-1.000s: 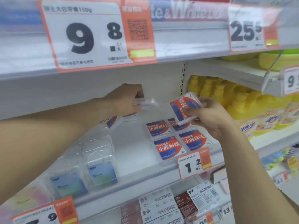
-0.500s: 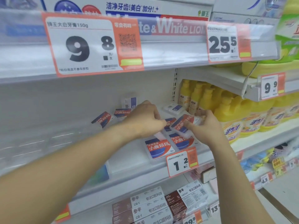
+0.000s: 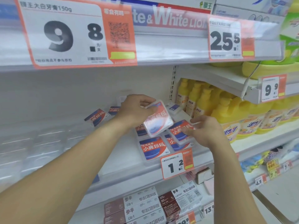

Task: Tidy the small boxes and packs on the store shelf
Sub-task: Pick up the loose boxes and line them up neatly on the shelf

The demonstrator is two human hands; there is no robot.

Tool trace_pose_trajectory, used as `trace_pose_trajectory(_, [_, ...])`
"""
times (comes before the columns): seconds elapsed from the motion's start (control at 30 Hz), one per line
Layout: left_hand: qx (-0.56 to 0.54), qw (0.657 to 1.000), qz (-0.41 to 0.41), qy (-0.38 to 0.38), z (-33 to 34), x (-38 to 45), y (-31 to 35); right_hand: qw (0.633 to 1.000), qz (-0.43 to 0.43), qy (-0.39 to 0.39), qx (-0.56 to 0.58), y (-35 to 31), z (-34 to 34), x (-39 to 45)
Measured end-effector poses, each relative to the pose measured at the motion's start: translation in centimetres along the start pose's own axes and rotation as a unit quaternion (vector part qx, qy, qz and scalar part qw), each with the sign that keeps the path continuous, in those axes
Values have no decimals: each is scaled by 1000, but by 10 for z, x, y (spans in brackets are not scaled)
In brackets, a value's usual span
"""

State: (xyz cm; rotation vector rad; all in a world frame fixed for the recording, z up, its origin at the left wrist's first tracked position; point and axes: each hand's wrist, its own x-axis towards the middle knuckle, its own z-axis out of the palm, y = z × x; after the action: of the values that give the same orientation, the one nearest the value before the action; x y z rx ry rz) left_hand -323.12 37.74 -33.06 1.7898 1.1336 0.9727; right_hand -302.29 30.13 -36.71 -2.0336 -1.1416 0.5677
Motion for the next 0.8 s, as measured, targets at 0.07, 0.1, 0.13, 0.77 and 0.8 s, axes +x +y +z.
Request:
trace_pose_trajectory(0.07, [46,999,-13,-16,5,1,-4,999,-6,22,29,0,2,3])
trace_pose_trajectory(0.1, [74,997,-15,-23,7,2,-7,998,-10,38,42,-1,3,3])
trace_pose_trajectory(0.13, [119,992,-15,-31,10,4,-9,997,-15,59,52,-2,4,4])
trace_pose_trajectory(0.77, [425,879,-59,-206,8,7,-2,998,-40,-34,-18,-19,17,9])
trace_pose_trajectory(0.8, [425,878,-66,-208,5,9,-1,999,-48,-20,-12,-21,21,11])
